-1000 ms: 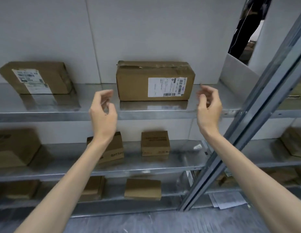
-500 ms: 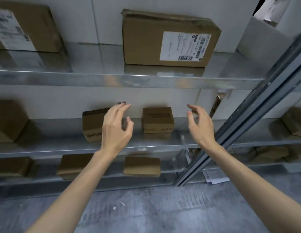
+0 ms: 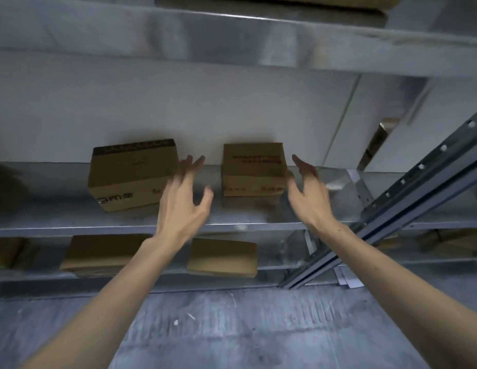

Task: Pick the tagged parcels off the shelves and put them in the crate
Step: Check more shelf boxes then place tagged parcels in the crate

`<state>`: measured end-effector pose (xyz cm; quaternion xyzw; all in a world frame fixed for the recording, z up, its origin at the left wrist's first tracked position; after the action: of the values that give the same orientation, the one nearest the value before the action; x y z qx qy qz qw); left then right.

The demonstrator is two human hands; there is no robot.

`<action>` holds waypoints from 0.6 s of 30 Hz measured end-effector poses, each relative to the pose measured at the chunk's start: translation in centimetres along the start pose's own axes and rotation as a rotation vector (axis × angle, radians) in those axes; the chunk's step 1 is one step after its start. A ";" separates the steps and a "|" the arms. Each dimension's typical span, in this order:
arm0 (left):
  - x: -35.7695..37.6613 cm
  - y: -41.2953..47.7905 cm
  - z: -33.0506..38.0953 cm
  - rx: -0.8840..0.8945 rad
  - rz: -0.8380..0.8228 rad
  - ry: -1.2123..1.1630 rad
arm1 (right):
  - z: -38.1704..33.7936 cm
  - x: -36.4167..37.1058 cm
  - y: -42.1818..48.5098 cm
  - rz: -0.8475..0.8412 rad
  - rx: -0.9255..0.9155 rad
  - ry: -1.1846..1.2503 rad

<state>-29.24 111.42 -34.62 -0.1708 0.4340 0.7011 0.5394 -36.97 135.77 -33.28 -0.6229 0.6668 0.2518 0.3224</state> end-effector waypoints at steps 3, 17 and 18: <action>2.4 0.8 -0.9 -0.083 0.093 -0.163 | 1.6 1.5 2.3 -0.036 0.044 0.141; 9.4 6.5 -2.2 -0.715 0.214 -0.778 | 3.9 4.4 9.5 -0.329 0.432 0.594; 9.4 6.4 -2.1 -0.709 0.204 -0.789 | 4.0 4.4 9.5 -0.344 0.427 0.597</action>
<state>-38.91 115.17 -39.72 -0.0232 -0.0503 0.8645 0.4996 -45.98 136.73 -39.84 -0.6902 0.6544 -0.1420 0.2742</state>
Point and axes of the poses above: each hand's wrist, its own y-axis towards the middle knuckle, its own x-axis out of the palm, z = x × y, the point moved 2 cm from there along y, towards the middle knuckle, and after that the axes turned 15 degrees about x, right-handed, at the moved point
